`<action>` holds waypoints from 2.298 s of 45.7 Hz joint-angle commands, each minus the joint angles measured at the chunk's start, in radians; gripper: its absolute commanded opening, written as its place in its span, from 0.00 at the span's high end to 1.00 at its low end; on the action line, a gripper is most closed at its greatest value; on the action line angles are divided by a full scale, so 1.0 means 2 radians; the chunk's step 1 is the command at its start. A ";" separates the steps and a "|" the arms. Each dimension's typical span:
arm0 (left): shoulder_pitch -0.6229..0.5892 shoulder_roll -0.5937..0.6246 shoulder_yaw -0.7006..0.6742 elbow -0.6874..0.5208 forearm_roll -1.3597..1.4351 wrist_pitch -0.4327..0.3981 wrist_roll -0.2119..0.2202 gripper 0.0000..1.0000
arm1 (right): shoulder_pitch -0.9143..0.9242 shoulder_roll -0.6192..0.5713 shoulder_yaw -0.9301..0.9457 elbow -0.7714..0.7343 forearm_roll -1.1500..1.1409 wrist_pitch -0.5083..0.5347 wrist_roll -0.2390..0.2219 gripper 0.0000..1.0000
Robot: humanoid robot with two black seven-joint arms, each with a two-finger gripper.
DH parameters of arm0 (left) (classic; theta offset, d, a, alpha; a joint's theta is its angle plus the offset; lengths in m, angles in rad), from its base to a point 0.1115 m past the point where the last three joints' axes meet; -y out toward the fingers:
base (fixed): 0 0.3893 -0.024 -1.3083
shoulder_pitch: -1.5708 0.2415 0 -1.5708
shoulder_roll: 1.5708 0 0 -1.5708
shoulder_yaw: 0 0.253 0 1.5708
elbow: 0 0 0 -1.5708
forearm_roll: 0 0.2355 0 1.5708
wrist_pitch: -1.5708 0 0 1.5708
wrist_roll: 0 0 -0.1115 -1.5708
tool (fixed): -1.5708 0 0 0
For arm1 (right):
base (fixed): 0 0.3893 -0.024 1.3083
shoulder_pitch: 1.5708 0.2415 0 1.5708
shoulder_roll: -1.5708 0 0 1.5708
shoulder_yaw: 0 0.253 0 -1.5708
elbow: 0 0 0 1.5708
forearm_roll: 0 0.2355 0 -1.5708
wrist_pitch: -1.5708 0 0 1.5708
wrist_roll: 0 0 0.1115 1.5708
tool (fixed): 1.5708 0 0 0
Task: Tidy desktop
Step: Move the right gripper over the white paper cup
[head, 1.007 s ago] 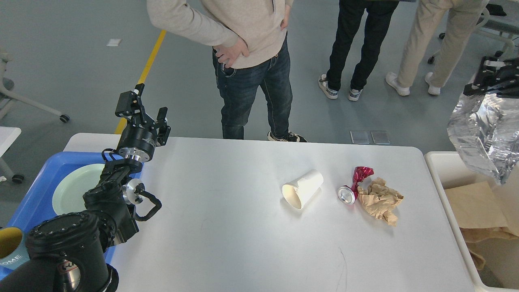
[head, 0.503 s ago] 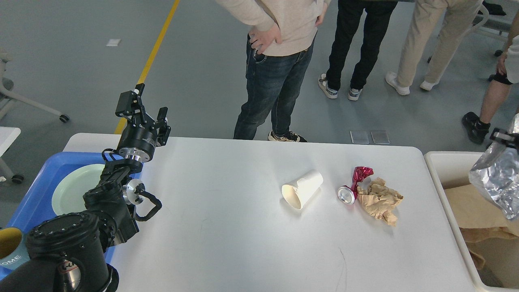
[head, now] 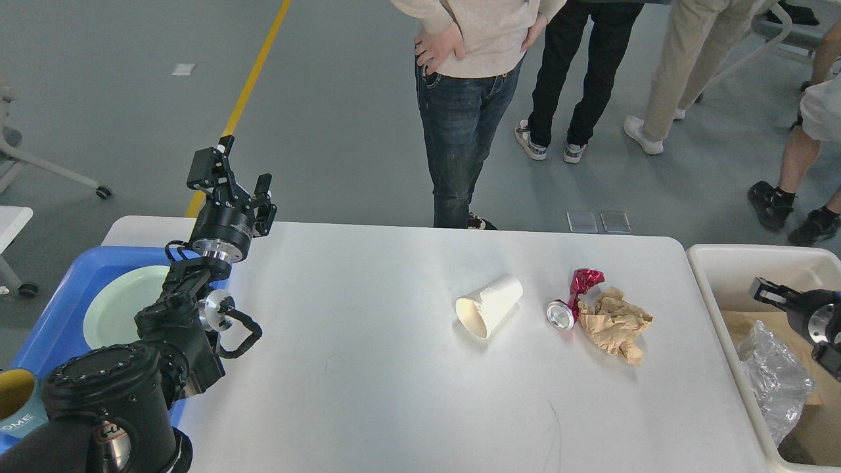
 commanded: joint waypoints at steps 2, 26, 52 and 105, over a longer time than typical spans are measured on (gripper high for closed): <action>0.000 0.000 0.000 0.000 -0.001 0.000 0.000 0.03 | 0.090 -0.005 -0.014 0.075 -0.001 0.024 0.000 0.00; 0.000 0.000 0.000 0.000 0.000 0.000 0.000 0.03 | 0.411 0.099 -0.164 0.253 0.005 0.273 -0.006 0.00; 0.000 0.000 0.000 0.000 0.000 0.000 0.000 0.03 | 0.397 0.183 -0.151 0.284 0.198 0.389 -0.004 0.02; 0.000 0.000 0.000 0.000 0.000 0.000 0.000 0.04 | 0.142 0.298 -0.081 0.134 0.322 0.053 -0.085 0.04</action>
